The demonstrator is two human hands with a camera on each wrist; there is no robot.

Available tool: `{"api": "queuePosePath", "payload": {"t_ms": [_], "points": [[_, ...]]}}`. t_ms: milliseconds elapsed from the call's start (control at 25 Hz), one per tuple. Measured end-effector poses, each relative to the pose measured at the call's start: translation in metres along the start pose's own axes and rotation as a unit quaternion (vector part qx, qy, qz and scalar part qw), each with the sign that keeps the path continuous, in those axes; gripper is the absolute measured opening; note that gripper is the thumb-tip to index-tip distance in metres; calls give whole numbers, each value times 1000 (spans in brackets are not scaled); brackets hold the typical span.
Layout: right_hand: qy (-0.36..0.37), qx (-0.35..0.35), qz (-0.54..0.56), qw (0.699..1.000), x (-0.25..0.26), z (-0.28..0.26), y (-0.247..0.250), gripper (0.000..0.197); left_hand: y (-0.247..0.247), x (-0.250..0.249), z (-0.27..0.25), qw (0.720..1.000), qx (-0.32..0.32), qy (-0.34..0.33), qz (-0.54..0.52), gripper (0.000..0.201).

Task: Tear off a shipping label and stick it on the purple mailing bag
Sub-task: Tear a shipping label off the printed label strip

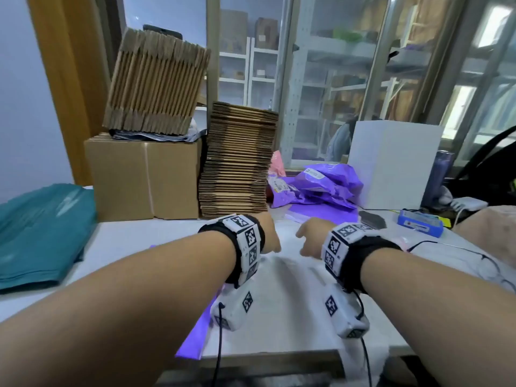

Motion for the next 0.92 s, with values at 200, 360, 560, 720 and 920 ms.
{"api": "queuePosePath", "payload": {"t_ms": [200, 360, 560, 720, 920], "points": [[52, 74, -46, 995, -16, 0, -28, 31, -16, -14, 3, 994, 35, -30, 97, 33], [52, 26, -13, 998, -17, -6, -22, 33, -18, -19, 5, 994, 12, -24, 105, 33], [39, 28, -25, 999, -14, -6, 0, 28, -10, -20, 2, 990, 19, 2, 140, 27], [49, -49, 58, 996, -17, -24, 35, 14, 0, -21, -9, 993, 40, 34, 106, 12], [79, -74, 141, 984, -22, -54, 67, 21, 8, -26, -20, 1000, 22, 8, 8, 61]]}}
Point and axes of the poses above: each hand's wrist, its own z-axis towards the middle knuckle, its own y-axis out of the back of the hand, x = y × z, the point moved 2 cm from there along z, towards the middle knuckle, and after that the axes turned 3 degrees about y, right-handed, at the moved point
